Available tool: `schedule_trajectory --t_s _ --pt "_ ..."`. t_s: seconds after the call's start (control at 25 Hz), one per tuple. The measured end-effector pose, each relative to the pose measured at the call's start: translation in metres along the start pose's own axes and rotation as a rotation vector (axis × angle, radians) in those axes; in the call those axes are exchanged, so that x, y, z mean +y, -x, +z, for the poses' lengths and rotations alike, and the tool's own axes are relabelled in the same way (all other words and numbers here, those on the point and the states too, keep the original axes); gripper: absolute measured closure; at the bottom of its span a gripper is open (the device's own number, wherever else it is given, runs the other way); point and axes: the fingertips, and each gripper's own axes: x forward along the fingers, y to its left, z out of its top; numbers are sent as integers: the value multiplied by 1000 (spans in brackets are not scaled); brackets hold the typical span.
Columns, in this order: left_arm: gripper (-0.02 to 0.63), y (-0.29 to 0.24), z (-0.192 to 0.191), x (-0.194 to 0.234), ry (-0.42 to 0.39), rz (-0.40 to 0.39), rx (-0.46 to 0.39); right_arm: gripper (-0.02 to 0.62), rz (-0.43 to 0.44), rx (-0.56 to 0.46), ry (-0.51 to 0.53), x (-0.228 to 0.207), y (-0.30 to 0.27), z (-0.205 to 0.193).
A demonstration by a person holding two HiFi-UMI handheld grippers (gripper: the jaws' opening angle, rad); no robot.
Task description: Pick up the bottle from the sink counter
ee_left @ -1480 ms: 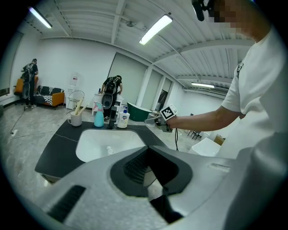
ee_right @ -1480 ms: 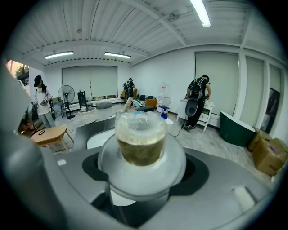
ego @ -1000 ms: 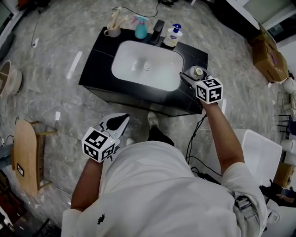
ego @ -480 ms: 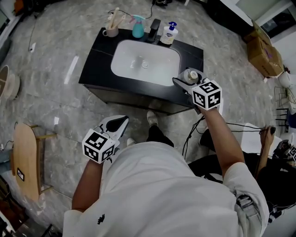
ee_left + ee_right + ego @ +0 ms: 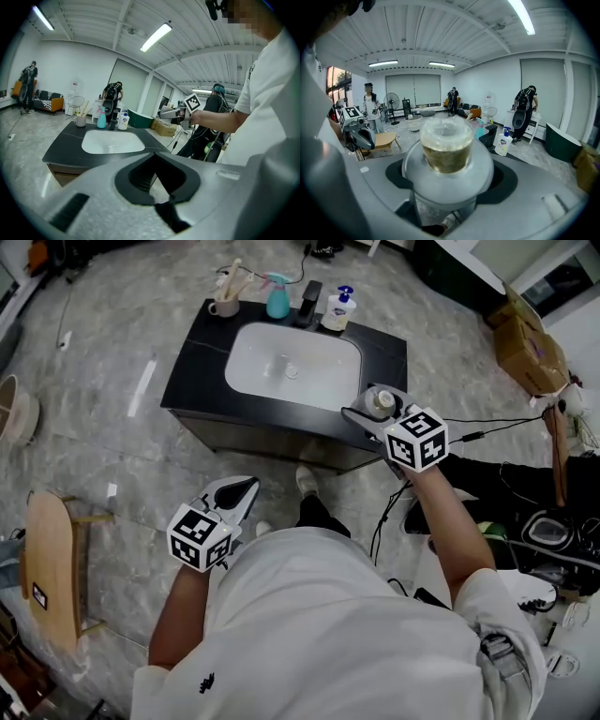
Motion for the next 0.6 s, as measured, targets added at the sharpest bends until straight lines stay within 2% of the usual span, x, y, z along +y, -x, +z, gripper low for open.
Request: schedule_trajectory --t_s 0.6 --pt "600 8 -9 -9 8 7 -12 243 29 -2 16 23 14 2"
